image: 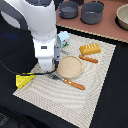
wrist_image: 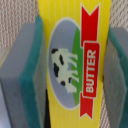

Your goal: Interact with the objects in diverse but meaningful ways.

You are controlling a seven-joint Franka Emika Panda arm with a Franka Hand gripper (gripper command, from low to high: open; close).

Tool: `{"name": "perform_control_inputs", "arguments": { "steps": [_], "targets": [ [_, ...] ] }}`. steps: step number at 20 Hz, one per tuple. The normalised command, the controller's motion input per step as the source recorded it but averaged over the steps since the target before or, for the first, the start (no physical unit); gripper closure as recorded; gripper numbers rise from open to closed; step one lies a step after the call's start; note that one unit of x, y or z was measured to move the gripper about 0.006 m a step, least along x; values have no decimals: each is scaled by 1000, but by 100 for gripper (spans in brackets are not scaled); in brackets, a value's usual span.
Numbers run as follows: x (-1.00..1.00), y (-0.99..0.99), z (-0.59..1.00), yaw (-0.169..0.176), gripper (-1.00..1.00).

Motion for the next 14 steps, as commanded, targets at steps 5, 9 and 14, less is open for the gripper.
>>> {"name": "perform_control_inputs", "arguments": {
  "steps": [5, 9, 14],
  "targets": [
    [-639, 434, 677, 24, 100],
    [-405, 356, 414, 38, 100],
    [2, -13, 294, 4, 100]
  ]
}}
